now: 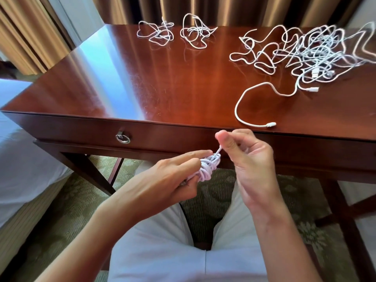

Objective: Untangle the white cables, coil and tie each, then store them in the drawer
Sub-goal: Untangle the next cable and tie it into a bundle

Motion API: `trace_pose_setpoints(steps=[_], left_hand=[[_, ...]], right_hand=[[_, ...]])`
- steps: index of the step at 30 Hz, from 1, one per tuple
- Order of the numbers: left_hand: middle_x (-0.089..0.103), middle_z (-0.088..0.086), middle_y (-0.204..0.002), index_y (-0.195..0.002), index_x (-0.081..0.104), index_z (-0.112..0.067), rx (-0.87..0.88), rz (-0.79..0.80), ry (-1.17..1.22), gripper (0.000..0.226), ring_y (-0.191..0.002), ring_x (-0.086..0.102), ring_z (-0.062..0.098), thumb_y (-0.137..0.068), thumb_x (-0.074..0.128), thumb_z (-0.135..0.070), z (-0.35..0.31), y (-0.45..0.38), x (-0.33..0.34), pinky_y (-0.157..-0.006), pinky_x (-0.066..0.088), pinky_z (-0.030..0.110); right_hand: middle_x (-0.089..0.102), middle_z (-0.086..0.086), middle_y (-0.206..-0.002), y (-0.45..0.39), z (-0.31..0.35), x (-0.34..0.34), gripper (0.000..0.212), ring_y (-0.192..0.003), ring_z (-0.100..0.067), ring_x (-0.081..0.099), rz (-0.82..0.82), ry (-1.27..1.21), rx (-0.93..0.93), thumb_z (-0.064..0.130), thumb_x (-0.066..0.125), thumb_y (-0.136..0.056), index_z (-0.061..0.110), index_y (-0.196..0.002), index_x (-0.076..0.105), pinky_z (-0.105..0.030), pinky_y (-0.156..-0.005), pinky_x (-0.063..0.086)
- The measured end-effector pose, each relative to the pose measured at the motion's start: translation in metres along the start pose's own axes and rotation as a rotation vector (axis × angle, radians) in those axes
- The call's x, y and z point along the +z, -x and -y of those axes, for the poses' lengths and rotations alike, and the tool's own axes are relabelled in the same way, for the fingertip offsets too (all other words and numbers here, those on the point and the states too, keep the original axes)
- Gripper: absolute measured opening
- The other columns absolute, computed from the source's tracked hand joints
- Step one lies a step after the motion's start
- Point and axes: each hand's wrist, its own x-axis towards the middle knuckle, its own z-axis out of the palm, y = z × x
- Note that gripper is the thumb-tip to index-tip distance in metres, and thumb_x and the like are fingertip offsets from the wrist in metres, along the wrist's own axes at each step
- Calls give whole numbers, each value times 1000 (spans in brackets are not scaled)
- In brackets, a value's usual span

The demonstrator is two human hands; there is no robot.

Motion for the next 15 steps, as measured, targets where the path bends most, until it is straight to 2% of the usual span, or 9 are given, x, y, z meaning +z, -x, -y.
trace_pose_setpoints(steps=[1,4,5,7,9,11,13,15], left_hand=[[50,-8,-148,-88,46,-14,-4,2,2,9,-97,59,2,-93,52,-10,0,1,0,-82,46,20],[52,-8,-145,-84,42,-16,4,-9,0,16,-84,51,7,-93,53,-10,-3,0,-2,-76,39,11],[55,-5,-142,-83,41,-17,23,-27,12,21,-86,50,4,-92,56,-5,-4,-2,-2,-77,36,6],[58,0,-139,-82,45,-13,38,-79,55,24,-101,56,-5,-90,61,3,-2,-4,-2,-85,37,7],[55,0,-143,-85,52,-5,23,-146,66,13,-116,59,1,-93,61,0,2,-5,-2,-89,43,17],[52,1,-144,-88,56,-1,21,-203,38,10,-124,56,4,-96,58,-7,5,-8,-1,-92,45,24],[52,2,-140,-88,57,0,34,-238,-19,17,-117,55,1,-99,55,-13,4,-14,0,-89,46,23],[54,2,-135,-90,58,-2,64,-258,-117,21,-104,57,3,-101,53,-18,1,-21,0,-85,48,24]], right_hand=[[58,8,-82,-2,2,-2,9,-73,-4,54,-18,-14,-9,31,78,-75,22,-72,79,-21,-74,43],[56,12,-69,-5,4,-4,18,-60,-1,46,-47,-82,6,32,75,-76,15,-78,69,-19,-67,40],[56,10,-69,-4,5,-4,23,-60,-4,44,-23,-90,18,34,75,-76,13,-81,68,-20,-67,38],[61,5,-76,-3,7,-4,31,-66,-9,45,58,-96,31,43,73,-75,14,-87,71,-24,-69,38],[71,5,-91,-1,10,-7,36,-80,-9,57,132,-146,28,49,65,-80,16,-90,75,-25,-77,43],[72,4,-107,0,15,-11,48,-99,-7,63,156,-233,65,55,49,-88,20,-107,75,-22,-84,48],[71,2,-118,1,20,-16,56,-109,-8,63,137,-263,107,56,37,-92,22,-122,70,-25,-89,50],[71,1,-123,3,24,-21,56,-111,-11,64,98,-238,134,54,37,-91,22,-122,71,-29,-91,50]])
